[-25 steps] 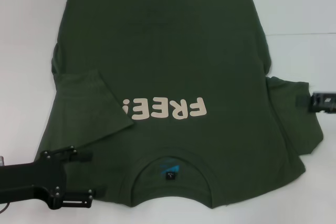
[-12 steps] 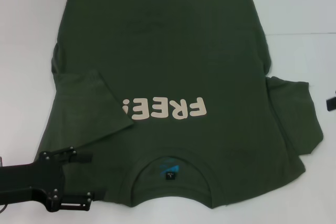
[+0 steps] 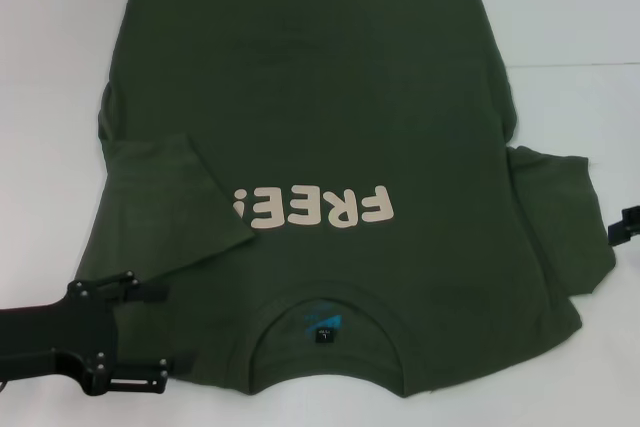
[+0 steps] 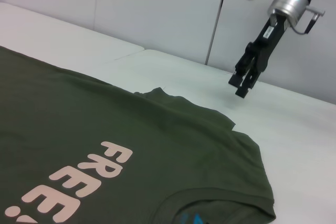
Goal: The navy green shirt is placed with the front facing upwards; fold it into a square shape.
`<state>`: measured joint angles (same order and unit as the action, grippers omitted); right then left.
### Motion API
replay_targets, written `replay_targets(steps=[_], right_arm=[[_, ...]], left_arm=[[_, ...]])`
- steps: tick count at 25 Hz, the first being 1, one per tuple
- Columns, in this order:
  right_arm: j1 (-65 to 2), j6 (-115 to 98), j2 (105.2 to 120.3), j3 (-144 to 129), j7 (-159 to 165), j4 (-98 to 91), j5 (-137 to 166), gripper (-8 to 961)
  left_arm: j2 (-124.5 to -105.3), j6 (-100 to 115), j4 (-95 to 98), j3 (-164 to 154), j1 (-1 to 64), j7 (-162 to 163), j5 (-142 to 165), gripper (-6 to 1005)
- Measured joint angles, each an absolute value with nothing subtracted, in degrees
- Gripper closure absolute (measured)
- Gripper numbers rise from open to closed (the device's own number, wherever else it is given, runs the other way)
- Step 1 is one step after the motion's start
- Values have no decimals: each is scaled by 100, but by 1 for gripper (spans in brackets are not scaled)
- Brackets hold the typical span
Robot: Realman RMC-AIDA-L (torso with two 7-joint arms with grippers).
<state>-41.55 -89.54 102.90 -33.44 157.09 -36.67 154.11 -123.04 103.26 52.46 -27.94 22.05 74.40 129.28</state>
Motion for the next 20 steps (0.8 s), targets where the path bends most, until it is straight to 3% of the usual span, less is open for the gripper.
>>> replay_targets(steps=[6,20], right_arm=[[-4128,-8541,10313,-3345,15696,-3357,15395,43],[-4165,-8119,10658,-3347,15670,-3330,15386,53]], left_arm=[[-12320,10238,5289,-2796,2202,7413,12928,50],[-12331,10221,5290,-2795,2197,7402,12928,49]])
